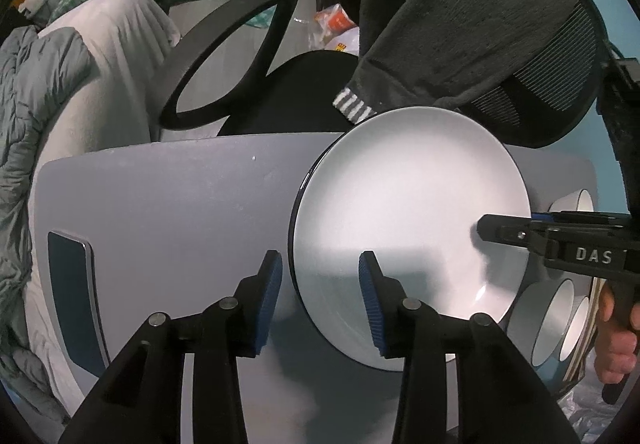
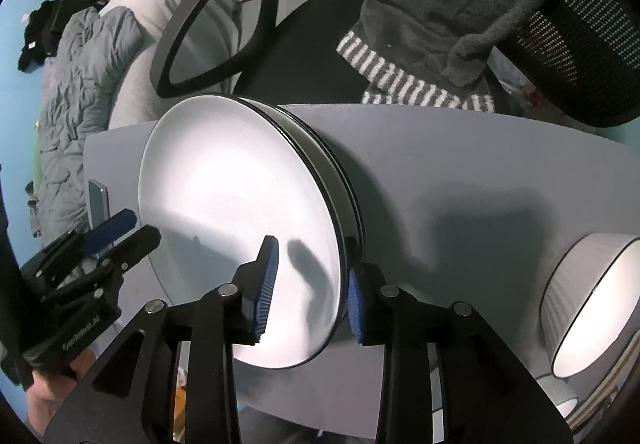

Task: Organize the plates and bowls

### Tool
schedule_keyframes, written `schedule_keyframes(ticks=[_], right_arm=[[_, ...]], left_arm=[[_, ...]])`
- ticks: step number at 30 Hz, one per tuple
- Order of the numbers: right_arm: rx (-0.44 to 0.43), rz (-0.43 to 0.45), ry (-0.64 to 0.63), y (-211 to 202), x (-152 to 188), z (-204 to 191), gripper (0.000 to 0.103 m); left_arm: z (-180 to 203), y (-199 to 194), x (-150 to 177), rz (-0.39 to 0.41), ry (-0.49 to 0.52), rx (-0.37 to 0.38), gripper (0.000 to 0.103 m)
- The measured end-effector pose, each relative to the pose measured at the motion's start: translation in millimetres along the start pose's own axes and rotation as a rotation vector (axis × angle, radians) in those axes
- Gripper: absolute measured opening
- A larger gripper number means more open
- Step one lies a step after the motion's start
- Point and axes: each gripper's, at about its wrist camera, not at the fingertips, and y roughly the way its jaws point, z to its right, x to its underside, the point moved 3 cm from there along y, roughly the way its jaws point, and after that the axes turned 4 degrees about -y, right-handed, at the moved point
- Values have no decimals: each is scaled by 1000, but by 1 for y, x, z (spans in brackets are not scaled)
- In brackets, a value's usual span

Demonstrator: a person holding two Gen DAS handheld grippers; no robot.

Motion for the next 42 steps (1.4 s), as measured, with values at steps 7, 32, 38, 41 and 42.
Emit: schedule_keyframes(ticks=[7, 32, 38, 41, 42], right_arm=[[69, 24, 1, -5, 5, -9, 37], [245, 321, -40, -85, 92, -40, 50], [266, 393, -28, -111, 123, -41, 54], [268, 418, -19, -118, 140, -39, 54], [269, 426, -15, -121, 147, -38, 54]], left_arm=[[0, -18, 9, 44, -15, 14, 42], [16, -124, 74, 282, 19, 51, 52], [27, -140, 94, 283, 45, 90, 52], [33, -148, 103, 297, 62, 88, 52], [36, -149, 106, 299, 67, 90, 54]])
